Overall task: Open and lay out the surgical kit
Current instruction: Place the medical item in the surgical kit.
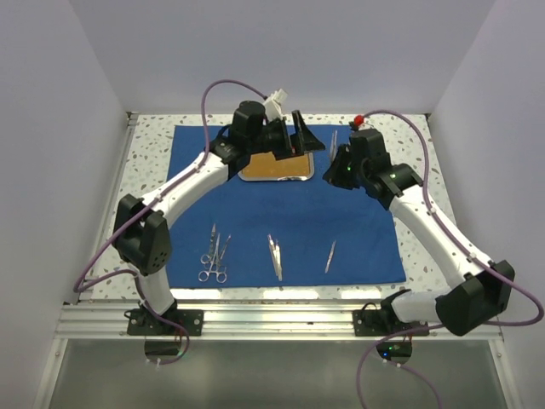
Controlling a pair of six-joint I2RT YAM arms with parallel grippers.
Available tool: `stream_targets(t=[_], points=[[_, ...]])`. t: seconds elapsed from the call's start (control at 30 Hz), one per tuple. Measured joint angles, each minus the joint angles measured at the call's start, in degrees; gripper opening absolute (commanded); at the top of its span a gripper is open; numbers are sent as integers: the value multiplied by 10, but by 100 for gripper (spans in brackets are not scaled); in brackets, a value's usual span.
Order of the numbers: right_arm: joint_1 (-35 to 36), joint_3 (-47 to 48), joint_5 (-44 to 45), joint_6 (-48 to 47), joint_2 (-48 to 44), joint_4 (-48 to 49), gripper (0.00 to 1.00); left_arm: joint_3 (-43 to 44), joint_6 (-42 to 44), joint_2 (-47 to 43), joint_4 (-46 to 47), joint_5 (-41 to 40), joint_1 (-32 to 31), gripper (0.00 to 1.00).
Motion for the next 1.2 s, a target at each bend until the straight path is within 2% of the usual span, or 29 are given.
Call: stream_targets(t=[0.17,0.3,0.47,0.63,0.87,0.9,0.93,0.97,1.0,1.03,1.1,1.2], points=[[-1,-71,13,-2,-67,-41,0,5,53,0,-43,-16,50,99],[-1,-134,9,0,-116,-64,0,20,103,13,-93,-58,108,99],[-1,-246,-15,26,-171,-80,0,130,187,92,-179,-141,134,99],[0,-336,-46,58,-180,-89,0,180,236,147,-220,-174,135,99],[8,-370,-76,84,-143,-81,0,181,255,178,-239,-177,150,99],[10,-374,-81,87,-133,-78,4,181,257,181,-239,-177,151,99],[12,-378,-85,88,-123,-75,15,182,260,183,-239,-177,153,99],[14,-381,-90,88,-113,-73,22,185,261,186,-241,-177,154,99],[16,-381,-95,90,-101,-72,34,187,264,189,-242,-177,154,99],[18,-382,-96,91,-91,-70,56,191,266,191,-242,-178,154,99],[21,-381,-98,91,-78,-64,70,199,268,196,-243,-178,155,99],[23,-380,-98,89,-70,-65,77,210,279,203,-245,-180,155,99]])
